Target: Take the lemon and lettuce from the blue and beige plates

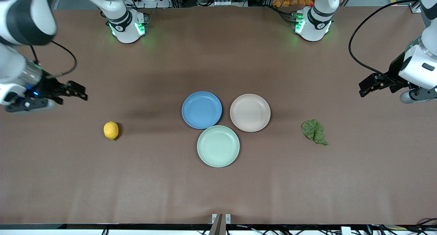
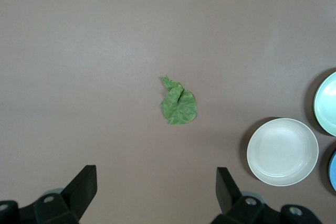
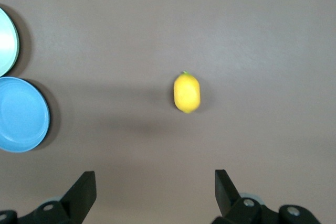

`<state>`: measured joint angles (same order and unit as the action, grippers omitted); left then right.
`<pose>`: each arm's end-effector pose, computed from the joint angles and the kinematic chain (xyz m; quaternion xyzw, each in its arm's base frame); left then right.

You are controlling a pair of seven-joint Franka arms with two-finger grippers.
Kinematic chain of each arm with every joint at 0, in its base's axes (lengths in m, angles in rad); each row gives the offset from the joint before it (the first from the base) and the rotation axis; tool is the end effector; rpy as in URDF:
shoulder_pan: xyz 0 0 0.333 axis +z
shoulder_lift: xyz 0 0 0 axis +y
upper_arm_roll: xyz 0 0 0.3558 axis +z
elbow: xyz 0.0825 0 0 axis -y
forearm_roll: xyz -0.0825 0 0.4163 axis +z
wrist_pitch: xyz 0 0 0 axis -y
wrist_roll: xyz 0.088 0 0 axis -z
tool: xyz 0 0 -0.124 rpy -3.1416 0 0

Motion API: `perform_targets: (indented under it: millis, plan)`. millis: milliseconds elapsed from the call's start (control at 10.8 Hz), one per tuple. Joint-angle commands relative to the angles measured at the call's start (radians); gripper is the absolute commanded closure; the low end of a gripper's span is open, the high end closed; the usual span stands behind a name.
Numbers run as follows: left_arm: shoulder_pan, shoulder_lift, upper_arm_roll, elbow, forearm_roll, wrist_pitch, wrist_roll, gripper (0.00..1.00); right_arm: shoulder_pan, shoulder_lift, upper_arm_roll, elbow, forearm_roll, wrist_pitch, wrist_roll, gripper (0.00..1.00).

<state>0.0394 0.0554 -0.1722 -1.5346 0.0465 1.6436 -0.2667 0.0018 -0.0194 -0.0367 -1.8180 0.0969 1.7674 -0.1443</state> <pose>0.6099 -0.0729 0.6396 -0.9973 -0.0661 -0.0303 0.0127 0.5840 -0.0104 0.5505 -0.9978 -0.0444 0.0113 0.0489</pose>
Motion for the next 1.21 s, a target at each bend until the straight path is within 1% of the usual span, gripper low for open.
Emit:
perform_targets:
  millis: [0,93,279,372,558,651,930,1116]
  plan:
    - [0.004,-0.042,0.010,-0.015,-0.022,-0.018,0.035,0.00,-0.063,-0.068,0.024,0.040,0.004,-0.104,-0.003,0.00]
    - [0.002,-0.045,0.016,-0.013,-0.020,-0.021,0.044,0.00,-0.069,-0.085,0.026,0.049,0.000,-0.139,-0.001,0.00]
    - [0.004,-0.048,0.023,-0.007,-0.023,-0.059,0.093,0.00,-0.077,-0.083,0.026,0.150,-0.035,-0.227,-0.001,0.00]
    - [0.005,-0.058,0.023,-0.007,-0.023,-0.074,0.099,0.00,-0.074,-0.082,0.026,0.179,-0.063,-0.259,0.000,0.00]
    - [0.007,-0.058,0.025,-0.006,-0.030,-0.080,0.183,0.00,-0.066,-0.077,0.026,0.247,-0.078,-0.314,0.000,0.00]
    - [0.013,-0.058,0.025,-0.006,-0.043,-0.093,0.210,0.00,-0.060,-0.070,0.026,0.253,-0.083,-0.330,0.002,0.00]
    - [0.011,-0.052,0.039,0.027,-0.072,-0.106,0.207,0.00,-0.059,-0.062,0.024,0.264,-0.077,-0.341,0.008,0.00]
    - [0.011,-0.051,0.042,0.030,-0.077,-0.110,0.207,0.00,-0.056,-0.039,0.023,0.285,-0.078,-0.342,0.008,0.00]
